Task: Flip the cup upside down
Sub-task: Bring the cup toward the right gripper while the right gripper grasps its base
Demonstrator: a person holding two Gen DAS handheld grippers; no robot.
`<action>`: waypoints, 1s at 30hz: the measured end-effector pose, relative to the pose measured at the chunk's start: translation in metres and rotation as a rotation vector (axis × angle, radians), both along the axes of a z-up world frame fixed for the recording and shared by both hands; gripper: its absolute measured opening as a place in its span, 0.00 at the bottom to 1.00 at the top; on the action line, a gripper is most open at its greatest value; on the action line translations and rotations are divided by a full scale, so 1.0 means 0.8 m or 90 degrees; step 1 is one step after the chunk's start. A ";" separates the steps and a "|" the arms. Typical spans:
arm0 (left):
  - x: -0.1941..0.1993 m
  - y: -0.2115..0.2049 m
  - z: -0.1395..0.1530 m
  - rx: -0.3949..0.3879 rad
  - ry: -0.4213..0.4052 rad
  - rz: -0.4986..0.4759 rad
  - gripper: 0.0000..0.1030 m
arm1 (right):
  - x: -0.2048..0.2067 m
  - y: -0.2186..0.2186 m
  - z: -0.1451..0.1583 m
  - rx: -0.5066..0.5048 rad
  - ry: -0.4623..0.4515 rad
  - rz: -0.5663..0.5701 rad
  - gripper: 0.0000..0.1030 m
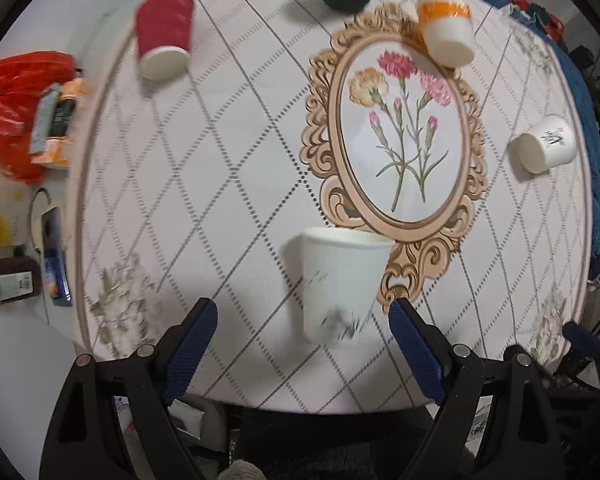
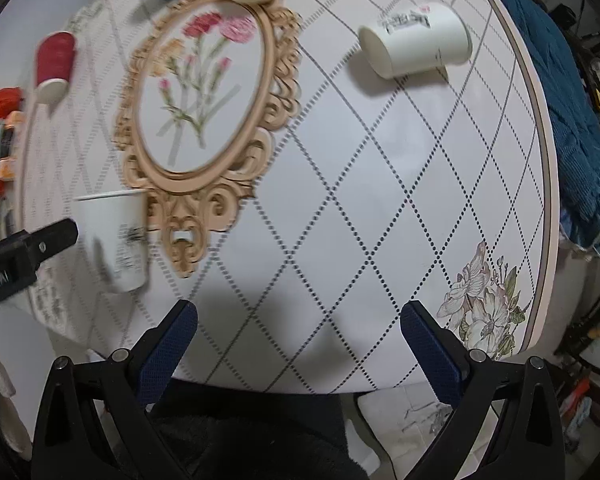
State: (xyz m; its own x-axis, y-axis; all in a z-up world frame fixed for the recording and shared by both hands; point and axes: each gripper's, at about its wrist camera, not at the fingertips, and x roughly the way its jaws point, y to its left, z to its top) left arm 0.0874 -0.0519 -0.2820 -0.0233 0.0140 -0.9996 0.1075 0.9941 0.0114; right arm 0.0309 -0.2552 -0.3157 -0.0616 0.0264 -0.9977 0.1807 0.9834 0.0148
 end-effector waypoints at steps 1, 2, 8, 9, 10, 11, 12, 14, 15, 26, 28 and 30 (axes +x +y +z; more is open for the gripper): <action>-0.008 0.005 0.012 0.004 -0.009 0.001 0.85 | -0.001 0.003 0.009 0.003 -0.008 0.005 1.00; -0.017 0.010 0.022 0.005 -0.016 0.002 0.85 | -0.003 0.006 0.019 0.006 -0.018 0.010 1.00; -0.049 0.056 0.045 0.001 -0.030 0.026 0.85 | -0.010 0.029 0.071 0.024 -0.064 0.031 1.00; -0.053 0.063 0.047 0.000 -0.033 0.030 0.85 | -0.011 0.035 0.078 0.027 -0.070 0.034 1.00; -0.056 0.073 0.052 0.000 -0.038 0.037 0.85 | -0.012 0.039 0.083 0.029 -0.075 0.036 1.00; -0.060 0.080 0.054 0.001 -0.044 0.041 0.85 | -0.013 0.046 0.090 0.032 -0.082 0.038 1.00; -0.063 0.086 0.054 0.001 -0.046 0.044 0.85 | -0.014 0.052 0.093 0.033 -0.086 0.039 1.00; -0.068 0.103 0.057 -0.003 -0.052 0.055 0.85 | -0.015 0.066 0.099 0.034 -0.092 0.041 1.00; -0.070 0.110 0.059 -0.003 -0.057 0.060 0.85 | -0.015 0.071 0.100 0.036 -0.092 0.041 1.00; -0.077 0.189 0.034 0.002 -0.097 0.100 0.99 | -0.010 0.167 0.100 -0.029 -0.129 0.203 1.00; -0.078 0.196 0.022 0.011 -0.096 0.094 0.99 | -0.007 0.186 0.097 -0.073 -0.131 0.286 1.00; -0.080 0.201 0.010 0.021 -0.095 0.088 0.99 | -0.009 0.210 0.094 -0.124 -0.136 0.398 1.00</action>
State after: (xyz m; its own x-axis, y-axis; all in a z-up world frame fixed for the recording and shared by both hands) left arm 0.0235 0.1089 -0.2738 0.1213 0.0530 -0.9912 -0.0359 0.9982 0.0490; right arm 0.0236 -0.0871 -0.2409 0.1916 -0.1313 -0.9726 -0.4087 0.8903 -0.2007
